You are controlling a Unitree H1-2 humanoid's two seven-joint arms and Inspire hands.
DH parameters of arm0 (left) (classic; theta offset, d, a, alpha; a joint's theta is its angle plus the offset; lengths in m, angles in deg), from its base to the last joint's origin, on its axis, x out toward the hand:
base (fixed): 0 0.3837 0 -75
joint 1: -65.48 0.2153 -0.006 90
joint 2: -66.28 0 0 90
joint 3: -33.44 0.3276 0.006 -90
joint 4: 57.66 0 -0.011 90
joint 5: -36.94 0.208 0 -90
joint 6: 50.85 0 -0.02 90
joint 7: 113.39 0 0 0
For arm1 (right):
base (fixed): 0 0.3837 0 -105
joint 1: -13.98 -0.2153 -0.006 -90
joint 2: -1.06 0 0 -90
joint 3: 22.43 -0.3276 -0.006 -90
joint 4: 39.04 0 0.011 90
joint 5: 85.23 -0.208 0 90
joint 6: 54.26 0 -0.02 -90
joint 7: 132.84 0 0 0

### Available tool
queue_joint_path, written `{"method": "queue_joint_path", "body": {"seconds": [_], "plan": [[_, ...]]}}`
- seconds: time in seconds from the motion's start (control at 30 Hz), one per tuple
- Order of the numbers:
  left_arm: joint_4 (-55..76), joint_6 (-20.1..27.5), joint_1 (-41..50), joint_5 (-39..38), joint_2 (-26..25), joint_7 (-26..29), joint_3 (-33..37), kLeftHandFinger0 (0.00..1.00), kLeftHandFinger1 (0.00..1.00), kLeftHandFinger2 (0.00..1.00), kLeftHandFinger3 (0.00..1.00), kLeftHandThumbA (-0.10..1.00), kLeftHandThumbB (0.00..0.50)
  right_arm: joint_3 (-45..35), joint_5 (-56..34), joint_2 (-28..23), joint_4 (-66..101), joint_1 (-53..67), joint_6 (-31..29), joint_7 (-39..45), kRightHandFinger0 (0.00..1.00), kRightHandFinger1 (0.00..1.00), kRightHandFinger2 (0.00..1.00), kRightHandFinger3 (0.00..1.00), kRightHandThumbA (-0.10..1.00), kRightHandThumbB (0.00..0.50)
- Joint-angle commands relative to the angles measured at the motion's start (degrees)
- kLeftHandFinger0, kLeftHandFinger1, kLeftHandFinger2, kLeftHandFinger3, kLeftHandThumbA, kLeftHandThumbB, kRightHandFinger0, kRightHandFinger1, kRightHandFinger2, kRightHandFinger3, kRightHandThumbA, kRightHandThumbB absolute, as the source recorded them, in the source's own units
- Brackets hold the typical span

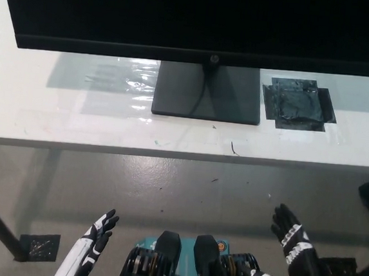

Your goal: The monitor is being placed at the center of the desk and the robot uses its right hand to grab on the right side of the monitor and tilt the angle of the montior sideways.

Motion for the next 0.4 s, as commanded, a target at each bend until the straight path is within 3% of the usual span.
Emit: {"method": "queue_joint_path", "body": {"seconds": [0.0, 0.17, 0.37], "plan": [[2.6, 2.3, 0.1, 0.6, -1.3, 0.8, 0.6, 1.0, 1.0, 1.0, 1.0, 1.0, 0.338, 7.6, 19.1, -3.8, -8.4, -5.4, -13.2, -21.2, 1.0, 1.0, 1.0, 1.0, 1.0, 0.418], [2.6, 2.3, -0.3, 1.1, -1.5, 1.3, 0.8, 1.0, 1.0, 1.0, 1.0, 1.0, 0.336, 11.2, 20.2, -5.2, -9.7, -6.7, -13.2, -26.0, 1.0, 1.0, 1.0, 1.0, 1.0, 0.37], [2.7, 2.3, -0.4, 1.4, -1.6, 1.5, 1.0, 1.0, 1.0, 1.0, 1.0, 1.0, 0.325, 14.1, 21.0, -6.4, -11.4, -7.8, -13.2, -30.9, 1.0, 1.0, 1.0, 1.0, 1.0, 0.375]]}}
